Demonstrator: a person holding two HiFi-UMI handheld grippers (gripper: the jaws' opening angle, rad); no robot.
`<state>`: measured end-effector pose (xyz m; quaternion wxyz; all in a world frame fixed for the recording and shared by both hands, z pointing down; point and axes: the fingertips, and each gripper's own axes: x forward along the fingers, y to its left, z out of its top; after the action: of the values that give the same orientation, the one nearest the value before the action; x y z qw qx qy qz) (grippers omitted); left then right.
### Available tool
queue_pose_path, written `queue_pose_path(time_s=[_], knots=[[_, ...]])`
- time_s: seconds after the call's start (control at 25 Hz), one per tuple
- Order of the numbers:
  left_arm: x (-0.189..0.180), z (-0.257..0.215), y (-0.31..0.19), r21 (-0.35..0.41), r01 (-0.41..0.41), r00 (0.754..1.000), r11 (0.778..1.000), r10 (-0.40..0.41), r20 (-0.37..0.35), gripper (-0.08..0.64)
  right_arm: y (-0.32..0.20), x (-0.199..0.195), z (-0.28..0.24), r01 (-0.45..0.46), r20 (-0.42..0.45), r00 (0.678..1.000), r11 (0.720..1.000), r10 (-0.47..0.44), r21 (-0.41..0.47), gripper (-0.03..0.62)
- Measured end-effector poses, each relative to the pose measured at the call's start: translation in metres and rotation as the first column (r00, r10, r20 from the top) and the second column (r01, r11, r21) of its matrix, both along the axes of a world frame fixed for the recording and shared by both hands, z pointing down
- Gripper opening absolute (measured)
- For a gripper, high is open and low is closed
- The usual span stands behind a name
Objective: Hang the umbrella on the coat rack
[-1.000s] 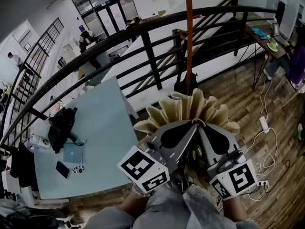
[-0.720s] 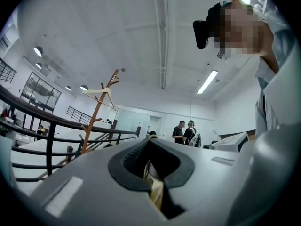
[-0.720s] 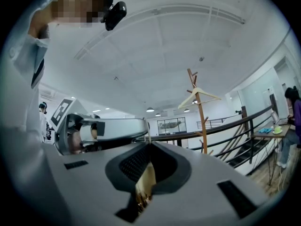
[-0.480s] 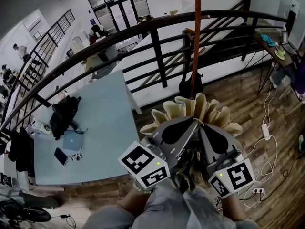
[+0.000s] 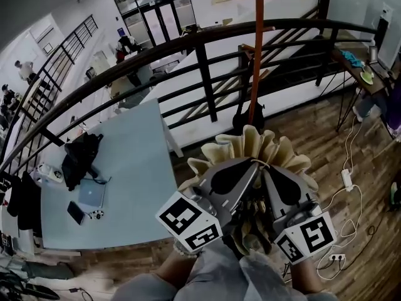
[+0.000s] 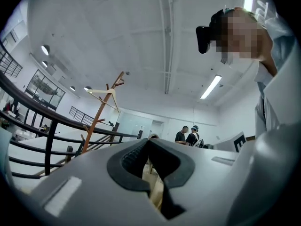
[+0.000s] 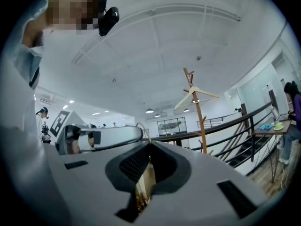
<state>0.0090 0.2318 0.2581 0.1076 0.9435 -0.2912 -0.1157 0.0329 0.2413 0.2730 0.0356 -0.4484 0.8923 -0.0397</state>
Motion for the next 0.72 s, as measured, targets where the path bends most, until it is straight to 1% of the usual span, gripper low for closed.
queue_pose_path(time_s=[0.12, 0.24, 0.4, 0.56, 0.72], knots=[[0.004, 0.0, -0.01, 0.025, -0.013, 1.0, 1.0, 0.012, 0.027, 0.006, -0.014, 0.003, -0.004, -0.009, 0.006, 1.0, 1.0, 0.009, 0.01, 0.003], [0.01, 0.003, -0.027, 0.033, -0.025, 0.998, 0.999, 0.023, 0.051, 0.006, -0.033, 0.008, -0.009, -0.016, 0.007, 1.0, 1.0, 0.016, 0.022, 0.003], [0.013, 0.003, -0.054, 0.029, -0.033, 0.998, 0.999, 0.032, 0.049, 0.008, -0.061, 0.01, -0.013, -0.019, 0.007, 1.0, 0.999, 0.019, 0.03, 0.003], [0.014, -0.002, -0.085, 0.039, -0.034, 0.998, 0.999, 0.031, 0.053, 0.008, -0.089, 0.011, -0.019, -0.022, 0.0, 1.0, 0.999, 0.022, 0.035, 0.003], [0.019, -0.007, -0.114, 0.05, -0.052, 0.997, 0.997, 0.049, 0.053, 0.008, -0.118, 0.012, -0.026, -0.026, -0.009, 1.0, 0.999, 0.027, 0.045, 0.003]])
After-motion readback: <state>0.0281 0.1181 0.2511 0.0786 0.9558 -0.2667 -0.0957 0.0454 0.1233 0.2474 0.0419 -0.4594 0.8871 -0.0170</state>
